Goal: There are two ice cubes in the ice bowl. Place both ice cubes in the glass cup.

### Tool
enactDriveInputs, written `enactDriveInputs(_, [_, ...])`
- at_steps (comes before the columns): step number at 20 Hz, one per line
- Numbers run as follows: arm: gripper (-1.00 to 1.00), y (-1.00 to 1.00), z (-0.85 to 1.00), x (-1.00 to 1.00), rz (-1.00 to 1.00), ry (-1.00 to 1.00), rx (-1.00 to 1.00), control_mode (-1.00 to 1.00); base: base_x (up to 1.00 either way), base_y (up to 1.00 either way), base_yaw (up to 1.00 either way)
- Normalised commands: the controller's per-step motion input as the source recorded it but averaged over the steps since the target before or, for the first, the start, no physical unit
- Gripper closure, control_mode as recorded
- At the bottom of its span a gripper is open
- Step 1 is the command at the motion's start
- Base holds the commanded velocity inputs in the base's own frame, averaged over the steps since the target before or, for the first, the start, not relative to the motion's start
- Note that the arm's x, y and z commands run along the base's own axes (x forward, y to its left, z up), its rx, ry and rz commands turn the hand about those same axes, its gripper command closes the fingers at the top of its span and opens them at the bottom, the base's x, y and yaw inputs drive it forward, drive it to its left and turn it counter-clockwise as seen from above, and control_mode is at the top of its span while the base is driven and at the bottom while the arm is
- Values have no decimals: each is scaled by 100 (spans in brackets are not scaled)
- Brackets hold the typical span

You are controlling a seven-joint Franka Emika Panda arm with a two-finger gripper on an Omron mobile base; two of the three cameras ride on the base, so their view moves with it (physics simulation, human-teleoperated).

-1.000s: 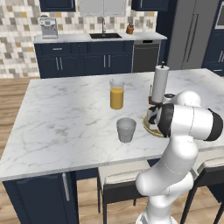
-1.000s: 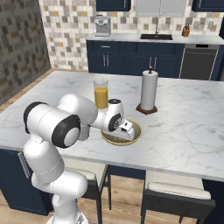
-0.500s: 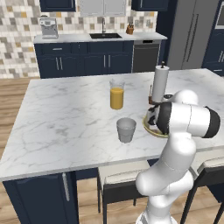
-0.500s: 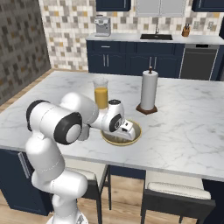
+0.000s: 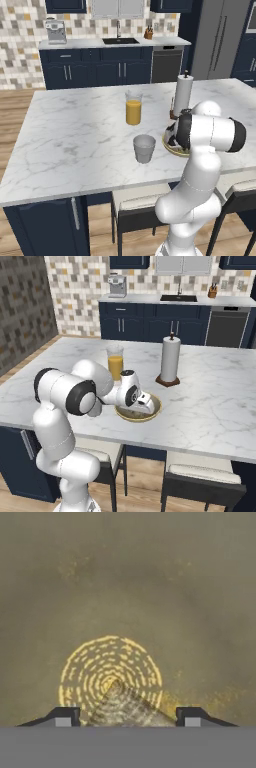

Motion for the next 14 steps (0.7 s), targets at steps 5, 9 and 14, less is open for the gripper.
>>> enactDriveInputs(5, [100,0,46,4,-5,-12,-1,-100,0,0,0])
enactDriveInputs(9, [100,2,100,-24,-6,-11,3,-100,0,0,0])
enactDriveInputs(14, [100,32,100,-15,-3,-2,6,-100,0,0,0])
